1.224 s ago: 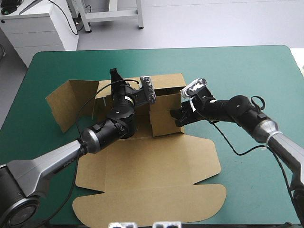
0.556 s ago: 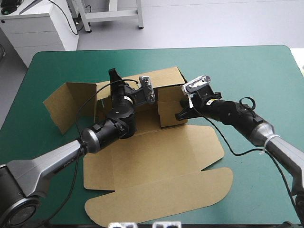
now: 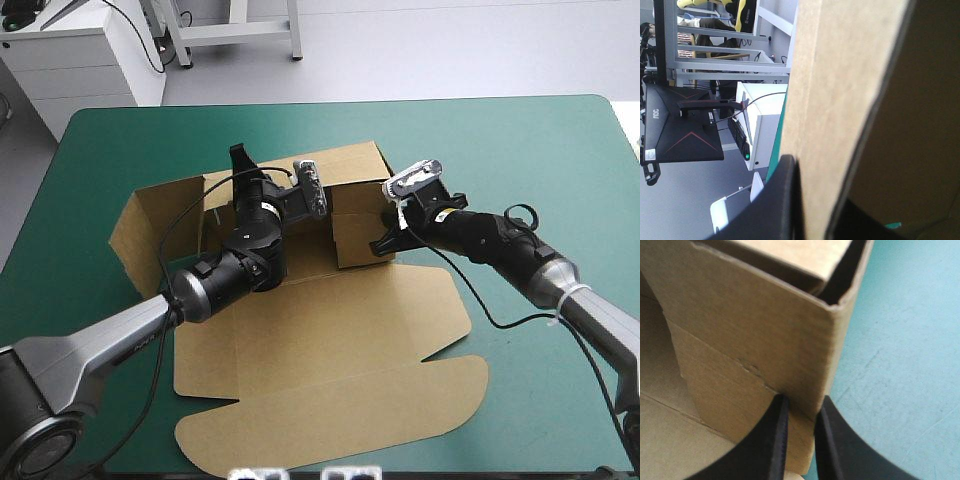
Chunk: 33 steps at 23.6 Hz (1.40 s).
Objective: Fold the box
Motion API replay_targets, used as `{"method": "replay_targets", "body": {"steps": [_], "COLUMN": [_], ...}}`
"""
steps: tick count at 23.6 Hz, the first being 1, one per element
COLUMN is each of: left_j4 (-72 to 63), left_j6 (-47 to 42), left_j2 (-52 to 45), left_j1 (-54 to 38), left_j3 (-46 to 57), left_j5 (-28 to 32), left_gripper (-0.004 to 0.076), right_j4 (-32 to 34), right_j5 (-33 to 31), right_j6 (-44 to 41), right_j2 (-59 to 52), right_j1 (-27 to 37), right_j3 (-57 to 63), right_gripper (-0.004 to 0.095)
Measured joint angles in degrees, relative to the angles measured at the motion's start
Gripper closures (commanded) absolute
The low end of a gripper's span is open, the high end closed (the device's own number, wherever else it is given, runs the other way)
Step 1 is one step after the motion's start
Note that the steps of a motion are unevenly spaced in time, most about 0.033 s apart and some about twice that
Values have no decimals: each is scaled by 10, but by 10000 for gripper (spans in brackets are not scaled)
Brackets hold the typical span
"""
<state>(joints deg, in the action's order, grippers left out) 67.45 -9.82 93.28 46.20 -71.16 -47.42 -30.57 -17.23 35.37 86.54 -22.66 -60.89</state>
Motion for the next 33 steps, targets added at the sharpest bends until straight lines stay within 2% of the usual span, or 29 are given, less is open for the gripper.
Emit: {"method": "replay_targets", "body": {"steps": [8, 10, 11, 12, 13, 14, 15, 16, 20, 23, 24, 26, 29, 33], "left_j4": [-1, -3, -5, -5, -6, -12, -12, -12, -12, -12, -12, -13, -11, 15], "left_j6": [3, 3, 3, 3, 3, 4, 4, 4, 4, 4, 4, 4, 2, -30], "left_j2": [0, 0, 0, 0, 0, 1, 1, 1, 1, 1, 1, 1, 1, 2], "left_j1": [0, 0, 0, 0, 0, 0, 0, 0, 0, 0, 0, 0, 0, 0], "left_j3": [0, 0, 0, 0, 0, 1, 1, 1, 1, 1, 1, 1, 1, 3], "left_j5": [5, 11, 13, 15, 19, 25, 25, 25, 26, 26, 26, 26, 26, 27], "left_gripper": [726, 726, 726, 726, 726, 726, 726, 726, 726, 726, 726, 726, 732, 732], "right_j4": [5, 20, 30, 44, 58, 76, 90, 110, 189, 250, 263, 285, 292, 292], "right_j5": [-21, -57, -76, -99, -109, -122, -127, -129, -114, -93, -91, -89, -96, -145], "right_j6": [-6, -18, -24, -34, -41, -57, -70, -90, -169, -243, -271, -317, -345, -354], "right_j2": [-13, -42, -56, -78, -91, -116, -131, -149, -194, -206, -207, -205, -189, -150], "right_j1": [1, 2, 2, 2, 2, 2, 1, 1, 1, 9, 14, 33, 61, 78], "right_j3": [0, 1, 2, 2, 2, 2, 2, 2, 2, -1, -4, -19, -54, -124], "right_gripper": [903, 755, 574, 457, 277, 210, 202, 232, 545, 885, 919, 924, 924, 924]}}
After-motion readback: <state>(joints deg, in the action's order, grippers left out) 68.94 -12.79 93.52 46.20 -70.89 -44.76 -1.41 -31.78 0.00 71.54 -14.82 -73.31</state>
